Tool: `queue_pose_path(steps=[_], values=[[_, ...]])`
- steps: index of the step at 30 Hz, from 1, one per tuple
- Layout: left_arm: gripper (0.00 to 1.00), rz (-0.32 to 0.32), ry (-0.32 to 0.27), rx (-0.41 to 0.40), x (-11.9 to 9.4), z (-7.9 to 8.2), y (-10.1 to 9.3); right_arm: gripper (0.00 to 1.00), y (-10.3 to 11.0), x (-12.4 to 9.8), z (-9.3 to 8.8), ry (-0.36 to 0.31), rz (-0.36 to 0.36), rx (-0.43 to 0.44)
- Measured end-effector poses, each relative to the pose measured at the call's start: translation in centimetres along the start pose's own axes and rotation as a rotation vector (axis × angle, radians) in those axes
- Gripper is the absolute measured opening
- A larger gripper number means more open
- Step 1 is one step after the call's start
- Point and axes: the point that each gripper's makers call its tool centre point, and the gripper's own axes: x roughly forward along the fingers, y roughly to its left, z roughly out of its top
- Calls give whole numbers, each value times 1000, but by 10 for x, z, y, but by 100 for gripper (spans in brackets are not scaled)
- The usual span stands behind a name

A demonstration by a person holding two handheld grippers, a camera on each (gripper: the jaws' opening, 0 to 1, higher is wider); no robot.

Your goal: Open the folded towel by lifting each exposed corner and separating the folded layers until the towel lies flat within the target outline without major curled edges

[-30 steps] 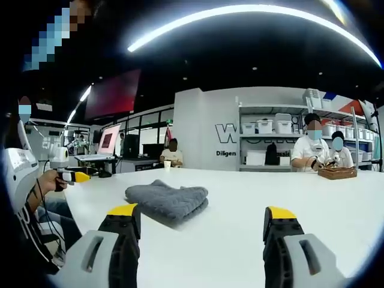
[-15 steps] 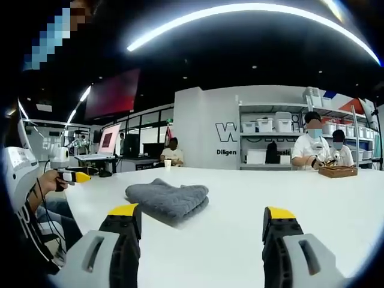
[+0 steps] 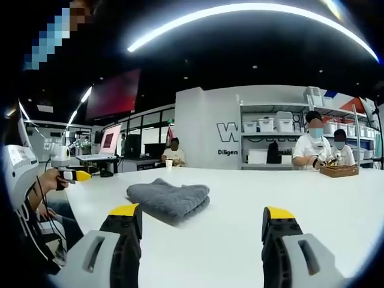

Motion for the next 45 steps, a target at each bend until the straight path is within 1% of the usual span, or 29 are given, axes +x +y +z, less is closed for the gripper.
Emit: queue_pose_path(steps=[6,17,22,30,37,41,42,45], values=[[94,-8,3,4,3,1,-2,80,-2,0,1,-10,-2,-5],[93,-9,10,0,6,-3,-3,80,-6,0,-3,1,-10,-1],[93,-6,8,-1,6,-3,-3,79,-7,0,0,-5,-9,-13],[93,-2,6,-2,6,-3,-1,78,-9,6,-5,19,-2,-31],[93,-1,12,-5,7,-6,1,76,-9,8,-3,12,-3,-24],[93,0,2,-7,8,-4,0,76,-10,10,-4,26,0,-43],[93,-28,24,9,12,-4,-3,76,-10,15,-6,46,12,-59],[93,-29,26,22,13,-4,-3,75,-6,18,-5,49,29,-78]])
